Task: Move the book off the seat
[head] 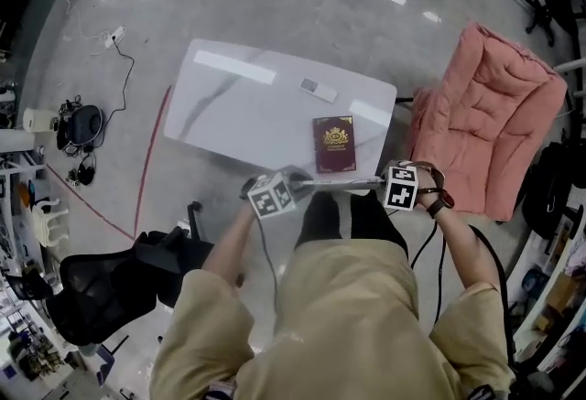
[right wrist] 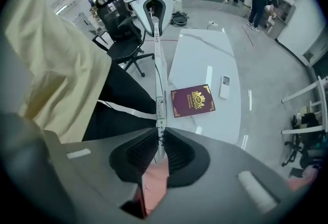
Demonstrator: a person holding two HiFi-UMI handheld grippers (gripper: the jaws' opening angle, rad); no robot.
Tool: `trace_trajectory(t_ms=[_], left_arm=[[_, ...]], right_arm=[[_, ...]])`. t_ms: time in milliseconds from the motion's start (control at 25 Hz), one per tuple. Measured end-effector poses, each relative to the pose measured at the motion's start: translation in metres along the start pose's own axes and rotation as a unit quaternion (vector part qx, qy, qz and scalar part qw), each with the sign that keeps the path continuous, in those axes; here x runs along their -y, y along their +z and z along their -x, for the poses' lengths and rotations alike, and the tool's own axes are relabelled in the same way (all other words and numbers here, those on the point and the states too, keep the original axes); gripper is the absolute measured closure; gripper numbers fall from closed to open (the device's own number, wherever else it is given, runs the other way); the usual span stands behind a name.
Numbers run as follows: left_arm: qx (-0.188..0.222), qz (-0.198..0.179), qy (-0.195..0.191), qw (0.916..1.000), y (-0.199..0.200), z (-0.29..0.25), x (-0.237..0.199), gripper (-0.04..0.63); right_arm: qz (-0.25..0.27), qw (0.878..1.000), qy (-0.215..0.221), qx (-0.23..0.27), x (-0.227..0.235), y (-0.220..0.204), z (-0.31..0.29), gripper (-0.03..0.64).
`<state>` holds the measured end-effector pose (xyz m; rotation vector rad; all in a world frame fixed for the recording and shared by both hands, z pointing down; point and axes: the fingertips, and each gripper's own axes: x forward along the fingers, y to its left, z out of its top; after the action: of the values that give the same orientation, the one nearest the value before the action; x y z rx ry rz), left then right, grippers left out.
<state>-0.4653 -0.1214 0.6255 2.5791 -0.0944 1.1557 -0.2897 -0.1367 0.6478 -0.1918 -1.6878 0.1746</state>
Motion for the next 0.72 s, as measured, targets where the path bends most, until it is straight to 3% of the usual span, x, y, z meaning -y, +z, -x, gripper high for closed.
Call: trace_trajectory(t_ms=[200,440,720], left_arm=[[-0.017,-0.018,0.006,0.9997,-0.001,-0.025,-0.054,0.549],[-0.028,-0.029,0.049,0.998,-0.008,-0.049,-0.132,0.549],[-0.02,-0.035,0.091,0.995,-0.012,-0.066,-0.195,0.549]], right_arm=[[-0.003,0.999,-0.033,-0.002,0.054,-0.009,-0.019,0.572],[-0.01,0.995,-0.096,0.014,0.138,-0.011,-0.049,0.571],[-0.009,0.986,-0.166,0.017,0.209,-0.01,-0.062,0.568]])
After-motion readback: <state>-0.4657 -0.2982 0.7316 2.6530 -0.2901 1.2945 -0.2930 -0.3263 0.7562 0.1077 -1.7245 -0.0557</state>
